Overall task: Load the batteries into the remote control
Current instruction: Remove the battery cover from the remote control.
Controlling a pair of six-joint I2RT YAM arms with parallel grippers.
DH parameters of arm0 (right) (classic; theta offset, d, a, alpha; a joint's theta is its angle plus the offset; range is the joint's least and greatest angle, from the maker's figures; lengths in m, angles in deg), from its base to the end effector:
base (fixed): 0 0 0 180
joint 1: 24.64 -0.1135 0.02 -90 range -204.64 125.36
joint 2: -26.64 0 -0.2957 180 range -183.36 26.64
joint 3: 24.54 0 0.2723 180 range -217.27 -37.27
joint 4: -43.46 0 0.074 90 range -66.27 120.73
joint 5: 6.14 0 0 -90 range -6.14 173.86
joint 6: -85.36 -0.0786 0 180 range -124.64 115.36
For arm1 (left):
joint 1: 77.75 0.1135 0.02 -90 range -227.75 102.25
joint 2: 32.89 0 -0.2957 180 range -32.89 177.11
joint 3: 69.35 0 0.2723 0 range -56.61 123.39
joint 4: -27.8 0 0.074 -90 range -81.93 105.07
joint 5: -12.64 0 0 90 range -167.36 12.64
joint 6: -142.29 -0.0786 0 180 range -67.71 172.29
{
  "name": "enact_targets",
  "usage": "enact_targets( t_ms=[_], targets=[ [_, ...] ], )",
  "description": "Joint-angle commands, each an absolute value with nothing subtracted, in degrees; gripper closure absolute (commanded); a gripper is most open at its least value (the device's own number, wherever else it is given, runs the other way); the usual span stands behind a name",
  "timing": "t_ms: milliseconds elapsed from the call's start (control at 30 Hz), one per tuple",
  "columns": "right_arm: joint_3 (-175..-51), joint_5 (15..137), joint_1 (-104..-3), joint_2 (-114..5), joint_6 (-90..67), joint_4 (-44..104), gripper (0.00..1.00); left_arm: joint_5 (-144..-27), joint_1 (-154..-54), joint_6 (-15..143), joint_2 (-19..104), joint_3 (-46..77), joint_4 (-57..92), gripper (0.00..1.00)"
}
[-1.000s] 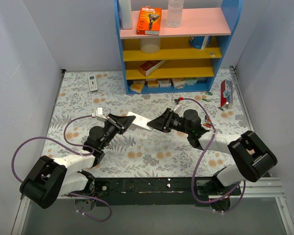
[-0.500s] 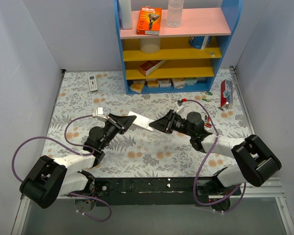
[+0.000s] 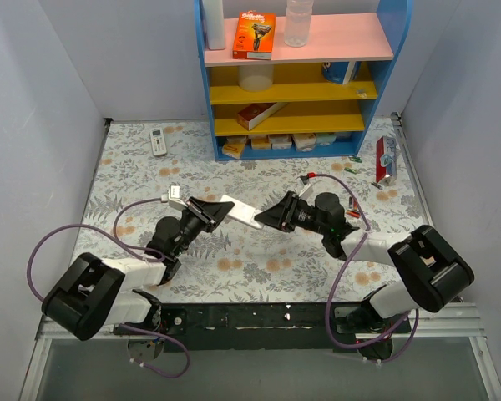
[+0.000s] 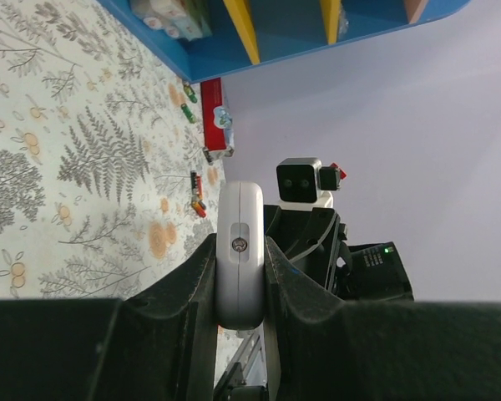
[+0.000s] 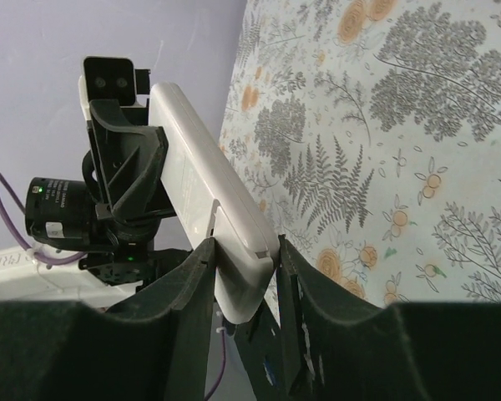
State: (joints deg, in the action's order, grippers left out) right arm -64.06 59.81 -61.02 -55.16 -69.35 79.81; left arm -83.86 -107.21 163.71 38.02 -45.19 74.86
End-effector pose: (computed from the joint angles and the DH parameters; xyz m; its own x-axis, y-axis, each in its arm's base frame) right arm 0.2421 0.2181 0.2079 -0.8203 0.4212 -0.3868 -0.2956 0.2668 0.9173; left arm 0.2237 -0.1366 0.1954 -0.5484 -0.7525 0.3646 -0.2101 -0.2981 -0.9311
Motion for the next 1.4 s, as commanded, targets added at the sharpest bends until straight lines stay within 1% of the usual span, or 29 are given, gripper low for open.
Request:
enact_targets(
  t_ms=[0, 200, 333, 567, 700, 1100, 1367],
  targets=[
    [-62.3, 61.2, -60.8, -57.9, -66.4, 80.7, 0.62, -82.5, -106.9, 161.2, 41.8, -45.5, 79.7, 1.0],
    [-61.6, 61.5, -60.7, -62.3, -65.0, 83.3, 0.62, -82.5, -106.9, 159.8, 48.2, -44.8, 84.1, 1.0],
    [-61.5, 61.9, -60.6, -65.3, -63.4, 83.6, 0.62, -83.0, -106.9, 158.9, 54.6, -44.3, 87.8, 1.0],
    [-60.1, 61.5, -60.0, -69.4, -62.6, 87.2, 0.62, -82.2, -106.9, 157.9, 61.0, -44.0, 92.1, 1.0],
    [-60.2, 61.7, -59.7, -70.9, -61.2, 86.3, 0.62, -82.2, -106.8, 157.5, 63.6, -44.1, 94.0, 1.0],
    [-59.6, 62.3, -58.8, -72.9, -57.7, 84.7, 0.63, -81.1, -105.7, 154.7, 66.0, -45.9, 93.1, 1.0],
    [-60.0, 63.9, -58.6, -71.6, -55.0, 79.0, 0.63, -80.9, -104.3, 151.9, 63.9, -47.3, 90.1, 1.0]
  ],
)
